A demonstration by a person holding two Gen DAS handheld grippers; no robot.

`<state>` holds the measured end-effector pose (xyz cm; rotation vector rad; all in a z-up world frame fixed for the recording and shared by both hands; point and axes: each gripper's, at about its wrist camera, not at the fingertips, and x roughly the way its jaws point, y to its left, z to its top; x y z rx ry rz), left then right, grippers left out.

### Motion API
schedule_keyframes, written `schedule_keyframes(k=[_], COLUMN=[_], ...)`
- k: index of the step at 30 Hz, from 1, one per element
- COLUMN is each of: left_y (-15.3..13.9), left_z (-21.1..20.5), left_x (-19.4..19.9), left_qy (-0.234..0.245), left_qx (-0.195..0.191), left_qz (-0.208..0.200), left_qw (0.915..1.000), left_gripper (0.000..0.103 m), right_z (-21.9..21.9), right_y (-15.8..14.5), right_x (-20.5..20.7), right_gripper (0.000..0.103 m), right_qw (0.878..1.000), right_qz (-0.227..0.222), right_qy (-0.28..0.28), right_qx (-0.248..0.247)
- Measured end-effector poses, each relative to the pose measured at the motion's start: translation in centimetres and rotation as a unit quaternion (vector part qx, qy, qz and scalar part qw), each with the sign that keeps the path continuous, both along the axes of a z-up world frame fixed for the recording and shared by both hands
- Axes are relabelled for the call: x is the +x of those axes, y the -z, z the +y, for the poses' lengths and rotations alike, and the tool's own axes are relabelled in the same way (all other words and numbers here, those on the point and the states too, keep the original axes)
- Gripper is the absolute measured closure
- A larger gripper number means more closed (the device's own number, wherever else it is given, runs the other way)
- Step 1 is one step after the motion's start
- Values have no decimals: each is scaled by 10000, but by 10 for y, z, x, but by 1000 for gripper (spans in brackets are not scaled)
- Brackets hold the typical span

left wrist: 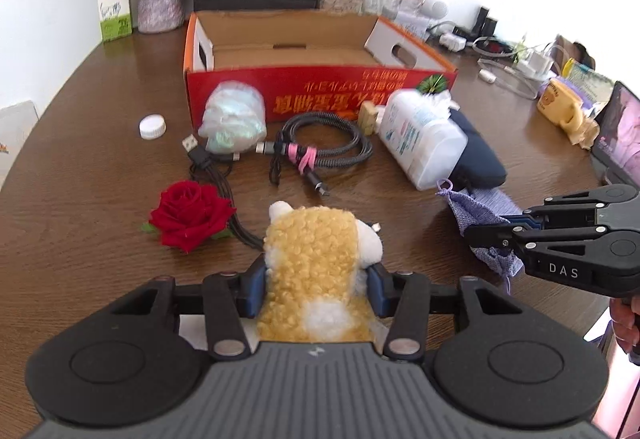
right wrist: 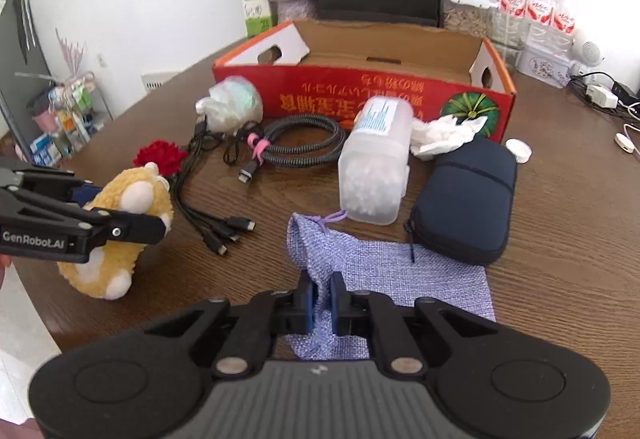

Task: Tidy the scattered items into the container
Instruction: 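Carry plush toy and pouch into the box and open both tools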

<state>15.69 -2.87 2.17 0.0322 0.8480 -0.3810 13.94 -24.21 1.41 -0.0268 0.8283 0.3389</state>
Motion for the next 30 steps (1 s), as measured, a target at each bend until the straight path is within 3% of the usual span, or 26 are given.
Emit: schedule_keyframes(k=[8, 15, 23, 26, 30], left_y=[-59, -102, -130, -132, -125], left_z=[-2, -4, -13, -19, -30], left_x=[-9, 11, 70, 95, 135], left_qy=[55, -213, -632, -755, -908], left_qx=[-279, -724, -1237, -1283, -1158], left_qz=[-801, -1430, -1732, -1801, -1652], left_qw=[9964, 9868, 9750, 9723, 9752], left_gripper=[54, 54, 54, 54, 54], right_z=[-13, -25, -31, -31, -25], right_y=[-62, -117, -146, -147, -136], right_x=[-14, -5, 59, 96, 146], right_gripper=[96, 96, 96, 96, 96], right_qw=[9968, 9845, 9710, 9707, 9728], right_qz=[-746, -1673, -2213, -2162, -2015], right_qy=[4, 255, 599, 785, 963], right_qx=[276, 452, 673, 688, 617])
